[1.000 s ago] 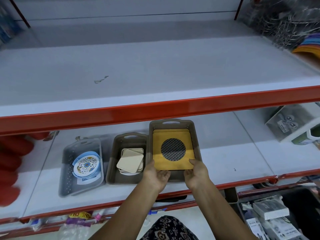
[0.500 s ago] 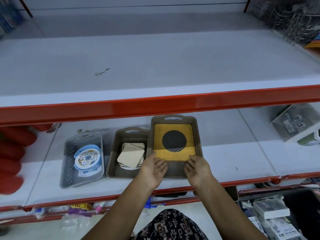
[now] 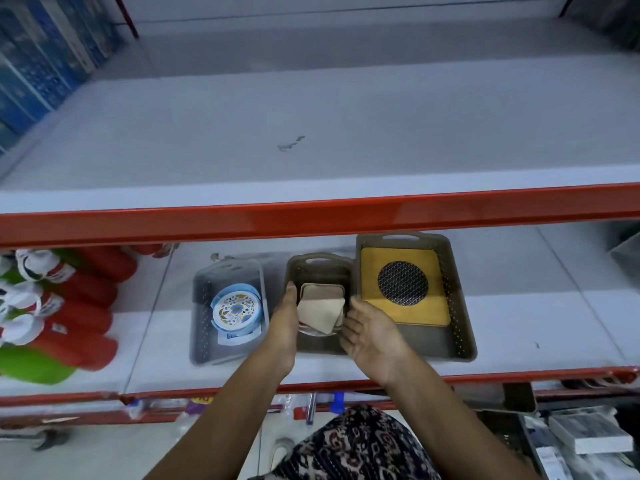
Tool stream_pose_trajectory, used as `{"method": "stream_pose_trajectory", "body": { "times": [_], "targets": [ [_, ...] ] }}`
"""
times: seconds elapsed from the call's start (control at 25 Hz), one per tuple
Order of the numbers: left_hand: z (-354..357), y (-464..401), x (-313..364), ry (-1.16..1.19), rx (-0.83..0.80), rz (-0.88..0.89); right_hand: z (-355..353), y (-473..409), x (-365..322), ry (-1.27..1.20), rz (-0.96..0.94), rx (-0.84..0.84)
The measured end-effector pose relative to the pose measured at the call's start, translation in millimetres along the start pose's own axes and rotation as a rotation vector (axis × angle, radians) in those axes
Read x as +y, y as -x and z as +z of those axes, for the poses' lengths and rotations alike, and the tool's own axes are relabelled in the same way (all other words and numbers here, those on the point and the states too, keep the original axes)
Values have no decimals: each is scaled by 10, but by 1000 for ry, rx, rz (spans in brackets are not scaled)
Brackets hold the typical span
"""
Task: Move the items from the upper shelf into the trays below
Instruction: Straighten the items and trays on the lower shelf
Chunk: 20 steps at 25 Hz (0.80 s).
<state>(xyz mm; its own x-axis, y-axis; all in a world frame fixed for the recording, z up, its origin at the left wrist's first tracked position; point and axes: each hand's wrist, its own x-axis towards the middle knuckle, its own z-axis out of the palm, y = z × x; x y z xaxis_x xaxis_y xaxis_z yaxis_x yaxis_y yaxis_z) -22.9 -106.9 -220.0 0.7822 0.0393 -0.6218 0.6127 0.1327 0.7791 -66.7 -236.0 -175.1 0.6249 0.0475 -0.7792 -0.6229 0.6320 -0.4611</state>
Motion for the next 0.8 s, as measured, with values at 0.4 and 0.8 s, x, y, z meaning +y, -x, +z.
{"method": "stream_pose_trajectory", "body": {
  "times": [0.4,0.8],
  "targets": [
    [-63,38,49,-54,-205,-130,159,-258,205,177,-47,80],
    [-86,256,215,7,-260,-180,168,-543,361,346,-95,173]
  ]
}}
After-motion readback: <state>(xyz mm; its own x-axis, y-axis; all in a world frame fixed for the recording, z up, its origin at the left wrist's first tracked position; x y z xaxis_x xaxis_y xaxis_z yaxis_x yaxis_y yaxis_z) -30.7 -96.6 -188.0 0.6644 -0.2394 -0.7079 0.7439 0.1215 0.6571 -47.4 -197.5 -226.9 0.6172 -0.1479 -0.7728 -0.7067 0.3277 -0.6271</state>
